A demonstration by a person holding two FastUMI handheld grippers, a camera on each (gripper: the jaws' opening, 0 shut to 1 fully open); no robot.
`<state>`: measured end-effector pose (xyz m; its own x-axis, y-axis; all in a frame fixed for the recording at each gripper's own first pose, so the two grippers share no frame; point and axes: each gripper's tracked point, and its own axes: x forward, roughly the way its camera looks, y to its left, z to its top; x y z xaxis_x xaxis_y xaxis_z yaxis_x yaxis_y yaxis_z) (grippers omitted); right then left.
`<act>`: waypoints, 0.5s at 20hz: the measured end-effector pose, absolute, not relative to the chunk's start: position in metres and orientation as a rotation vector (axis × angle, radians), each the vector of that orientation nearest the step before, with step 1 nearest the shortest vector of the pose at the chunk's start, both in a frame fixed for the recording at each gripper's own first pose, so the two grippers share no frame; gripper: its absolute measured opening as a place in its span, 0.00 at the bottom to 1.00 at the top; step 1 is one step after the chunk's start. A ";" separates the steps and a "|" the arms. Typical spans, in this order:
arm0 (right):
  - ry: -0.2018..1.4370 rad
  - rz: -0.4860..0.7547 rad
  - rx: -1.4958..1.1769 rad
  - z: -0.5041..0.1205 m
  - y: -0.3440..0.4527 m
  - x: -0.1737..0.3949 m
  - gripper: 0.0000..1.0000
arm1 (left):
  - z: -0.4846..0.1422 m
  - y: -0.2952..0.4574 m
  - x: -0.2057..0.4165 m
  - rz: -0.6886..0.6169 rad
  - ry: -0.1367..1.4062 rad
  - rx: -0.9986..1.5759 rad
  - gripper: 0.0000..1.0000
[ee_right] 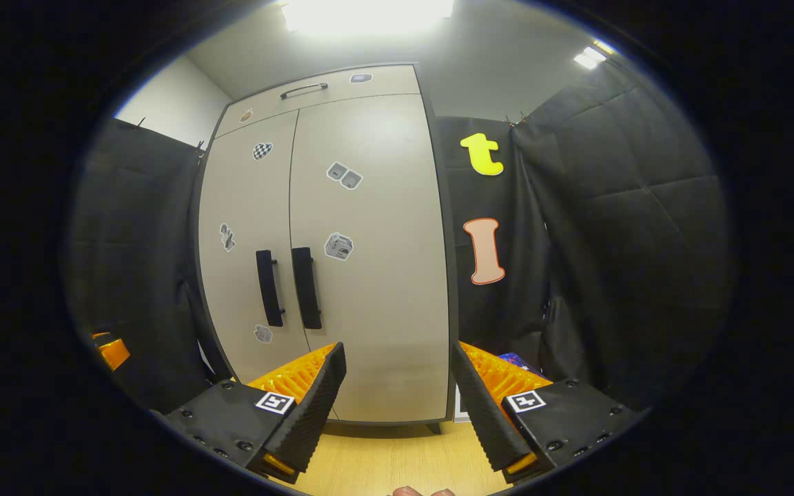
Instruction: Open the right door of the double-door shoe cabinet with the right hand, and open the left door with the left hand.
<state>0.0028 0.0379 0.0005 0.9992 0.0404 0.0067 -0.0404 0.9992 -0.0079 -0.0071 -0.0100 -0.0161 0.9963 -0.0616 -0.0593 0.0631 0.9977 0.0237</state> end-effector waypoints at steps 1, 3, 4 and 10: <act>-0.010 0.036 -0.008 0.002 0.039 0.001 0.96 | -0.018 -0.007 -0.006 -0.055 0.073 0.026 0.93; -0.016 0.022 -0.014 0.002 0.038 -0.002 0.96 | -0.019 -0.003 -0.003 -0.053 0.081 0.027 0.92; -0.021 0.012 -0.019 0.001 0.035 -0.003 0.96 | -0.019 -0.004 -0.001 -0.057 0.078 0.028 0.93; 0.010 -0.020 -0.008 -0.011 0.029 -0.008 0.96 | -0.026 -0.014 0.005 -0.107 0.080 0.020 0.93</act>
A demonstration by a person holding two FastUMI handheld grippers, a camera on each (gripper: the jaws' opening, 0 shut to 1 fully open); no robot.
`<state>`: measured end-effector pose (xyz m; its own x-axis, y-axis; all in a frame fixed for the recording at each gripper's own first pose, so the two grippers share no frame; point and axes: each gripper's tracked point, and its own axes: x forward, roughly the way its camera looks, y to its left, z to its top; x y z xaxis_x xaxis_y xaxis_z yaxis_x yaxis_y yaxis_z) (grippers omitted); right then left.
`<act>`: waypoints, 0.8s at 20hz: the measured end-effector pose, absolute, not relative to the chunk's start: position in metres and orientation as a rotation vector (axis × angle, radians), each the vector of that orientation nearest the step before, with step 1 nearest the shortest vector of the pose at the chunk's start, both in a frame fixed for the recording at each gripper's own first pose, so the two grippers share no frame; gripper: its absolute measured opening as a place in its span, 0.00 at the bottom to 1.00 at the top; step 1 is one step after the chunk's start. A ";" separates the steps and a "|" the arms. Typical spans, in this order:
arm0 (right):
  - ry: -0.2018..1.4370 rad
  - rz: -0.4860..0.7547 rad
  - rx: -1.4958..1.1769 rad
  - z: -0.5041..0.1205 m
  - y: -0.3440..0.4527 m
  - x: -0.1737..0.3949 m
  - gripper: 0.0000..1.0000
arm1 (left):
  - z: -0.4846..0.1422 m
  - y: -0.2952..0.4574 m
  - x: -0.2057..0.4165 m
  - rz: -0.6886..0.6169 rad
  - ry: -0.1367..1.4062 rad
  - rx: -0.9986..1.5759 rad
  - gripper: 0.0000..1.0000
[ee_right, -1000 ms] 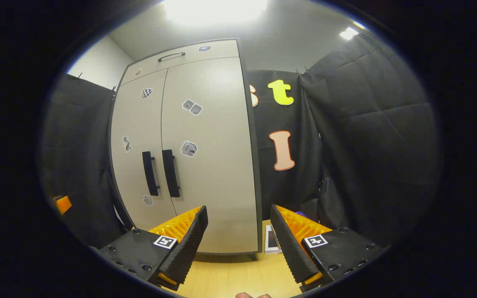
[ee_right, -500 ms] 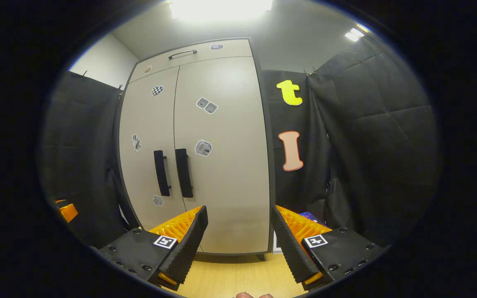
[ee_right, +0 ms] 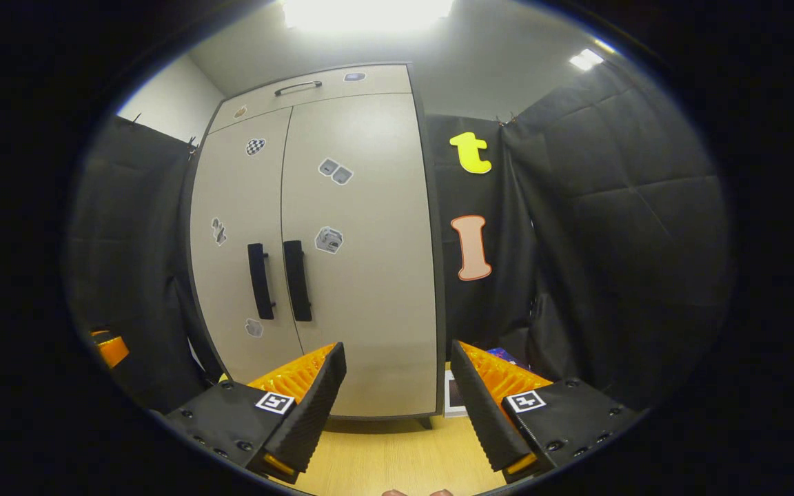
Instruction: Open the right door of the double-door shoe cabinet with the right hand, and open the left door with the left hand.
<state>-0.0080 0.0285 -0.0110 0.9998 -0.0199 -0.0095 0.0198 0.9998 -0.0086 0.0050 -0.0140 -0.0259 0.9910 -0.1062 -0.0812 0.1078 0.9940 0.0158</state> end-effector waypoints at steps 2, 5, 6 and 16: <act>0.009 -0.015 -0.010 -0.008 0.031 -0.005 0.96 | -0.027 -0.017 0.008 -0.114 0.079 0.016 0.93; 0.005 -0.009 -0.003 -0.002 0.037 0.001 0.96 | -0.026 -0.019 0.012 -0.129 0.075 0.028 0.93; 0.001 -0.002 0.000 0.002 0.040 0.004 0.95 | -0.028 -0.018 0.014 -0.131 0.075 0.034 0.92; -0.067 0.095 0.029 0.072 0.091 0.063 0.97 | -0.031 -0.011 0.033 -0.150 0.084 0.016 0.93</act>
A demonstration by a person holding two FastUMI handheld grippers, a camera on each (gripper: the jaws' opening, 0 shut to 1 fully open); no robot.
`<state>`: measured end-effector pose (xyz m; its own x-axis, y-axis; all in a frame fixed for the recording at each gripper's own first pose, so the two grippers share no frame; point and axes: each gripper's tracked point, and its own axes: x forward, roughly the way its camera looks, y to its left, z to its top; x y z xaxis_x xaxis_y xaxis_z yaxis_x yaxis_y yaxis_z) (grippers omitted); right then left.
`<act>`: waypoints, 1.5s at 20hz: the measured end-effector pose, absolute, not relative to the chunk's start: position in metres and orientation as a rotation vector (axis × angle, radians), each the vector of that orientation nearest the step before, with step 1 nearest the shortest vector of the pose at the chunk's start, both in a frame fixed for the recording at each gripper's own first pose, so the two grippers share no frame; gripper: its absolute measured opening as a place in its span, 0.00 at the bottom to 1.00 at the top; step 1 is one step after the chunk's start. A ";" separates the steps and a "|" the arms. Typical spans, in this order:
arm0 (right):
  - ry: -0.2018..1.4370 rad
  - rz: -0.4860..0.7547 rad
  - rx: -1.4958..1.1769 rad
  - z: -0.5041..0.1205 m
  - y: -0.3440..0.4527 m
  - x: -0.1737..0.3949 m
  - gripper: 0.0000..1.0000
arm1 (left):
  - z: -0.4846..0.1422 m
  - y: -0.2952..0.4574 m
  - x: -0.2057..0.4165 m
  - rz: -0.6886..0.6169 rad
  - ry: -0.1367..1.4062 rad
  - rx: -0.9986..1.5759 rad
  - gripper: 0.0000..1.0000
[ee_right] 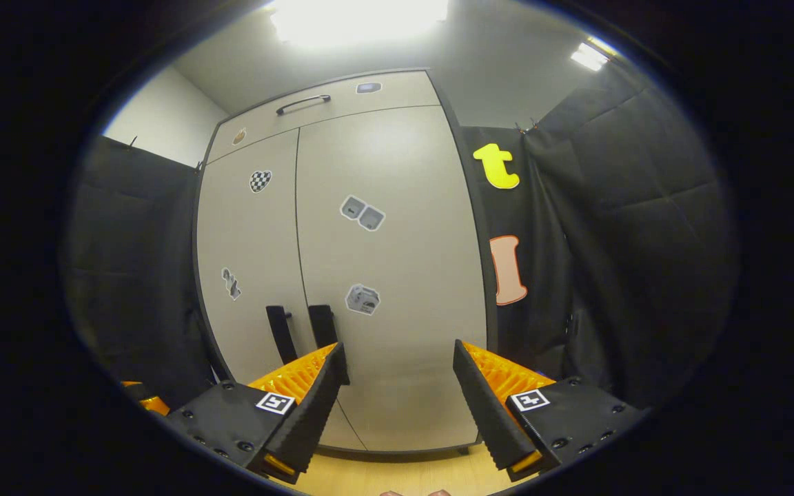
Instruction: Open the right door of the double-door shoe cabinet with the right hand, and open the left door with the left hand.
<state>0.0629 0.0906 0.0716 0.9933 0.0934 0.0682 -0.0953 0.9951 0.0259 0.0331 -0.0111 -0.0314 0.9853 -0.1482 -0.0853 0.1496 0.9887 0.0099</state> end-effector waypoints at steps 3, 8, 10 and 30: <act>-0.064 0.141 0.036 0.083 0.118 0.081 0.98 | -0.037 -0.002 0.037 -0.138 0.096 0.001 0.92; -0.056 0.171 0.039 0.086 0.153 0.117 0.98 | -0.054 0.026 0.037 -0.084 0.128 -0.021 0.92; -0.045 0.180 0.048 0.081 0.165 0.131 0.97 | -0.059 0.050 0.037 -0.029 0.135 0.048 0.92; 0.136 0.158 0.092 0.031 0.191 0.197 0.42 | -0.076 0.108 0.045 0.087 0.178 -0.020 0.94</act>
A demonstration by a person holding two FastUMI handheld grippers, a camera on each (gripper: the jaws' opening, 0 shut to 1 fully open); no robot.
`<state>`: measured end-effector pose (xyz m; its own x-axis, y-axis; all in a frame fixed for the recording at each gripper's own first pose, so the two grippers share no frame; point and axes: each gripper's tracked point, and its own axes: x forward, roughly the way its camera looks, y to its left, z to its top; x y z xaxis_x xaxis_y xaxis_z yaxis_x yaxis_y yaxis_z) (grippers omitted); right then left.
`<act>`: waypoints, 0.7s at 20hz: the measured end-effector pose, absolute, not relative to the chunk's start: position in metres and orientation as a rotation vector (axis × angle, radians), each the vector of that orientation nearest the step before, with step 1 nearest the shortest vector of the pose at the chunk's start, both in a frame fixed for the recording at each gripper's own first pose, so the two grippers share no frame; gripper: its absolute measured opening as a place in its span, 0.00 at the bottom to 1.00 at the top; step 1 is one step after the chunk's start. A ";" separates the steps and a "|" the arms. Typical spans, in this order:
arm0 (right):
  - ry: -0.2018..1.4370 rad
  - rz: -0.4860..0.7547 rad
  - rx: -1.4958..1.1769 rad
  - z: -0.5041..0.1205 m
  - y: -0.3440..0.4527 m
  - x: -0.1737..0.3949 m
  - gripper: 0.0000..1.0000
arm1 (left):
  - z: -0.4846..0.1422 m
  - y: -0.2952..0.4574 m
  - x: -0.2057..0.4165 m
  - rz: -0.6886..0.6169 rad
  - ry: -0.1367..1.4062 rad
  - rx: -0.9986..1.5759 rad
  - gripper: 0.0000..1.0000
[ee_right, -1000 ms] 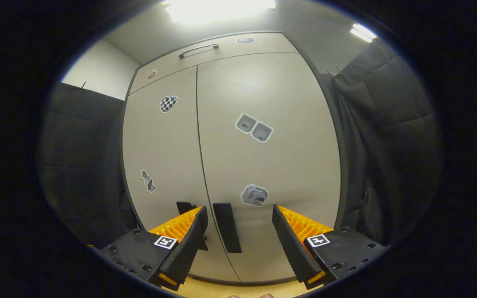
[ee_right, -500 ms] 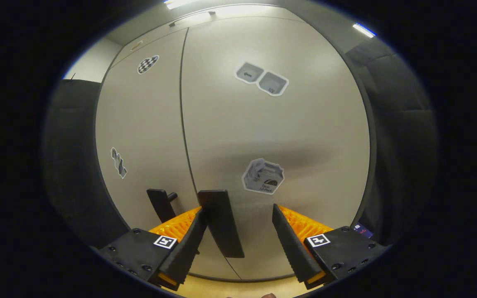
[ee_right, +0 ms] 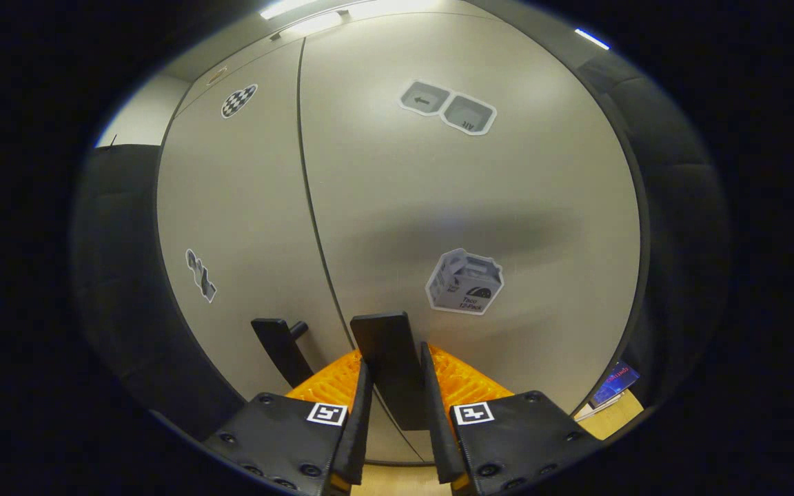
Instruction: Open the right door of the double-door shoe cabinet with the right hand, and open the left door with the left hand.
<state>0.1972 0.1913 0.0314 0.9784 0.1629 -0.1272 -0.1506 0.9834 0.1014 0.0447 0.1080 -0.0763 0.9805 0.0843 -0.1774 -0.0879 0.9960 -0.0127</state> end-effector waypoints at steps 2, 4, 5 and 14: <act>0.125 0.159 0.076 0.032 0.191 0.198 0.33 | -0.075 0.106 0.043 0.083 0.177 -0.019 0.93; 0.123 0.160 0.080 0.031 0.190 0.198 0.32 | -0.074 0.101 0.038 0.082 0.174 -0.017 0.93; 0.122 0.160 0.081 0.032 0.190 0.199 0.33 | -0.074 0.101 0.034 0.084 0.175 -0.017 0.92; 0.124 0.256 0.003 0.030 0.189 0.180 0.07 | -0.071 0.093 0.005 0.093 0.178 -0.001 0.92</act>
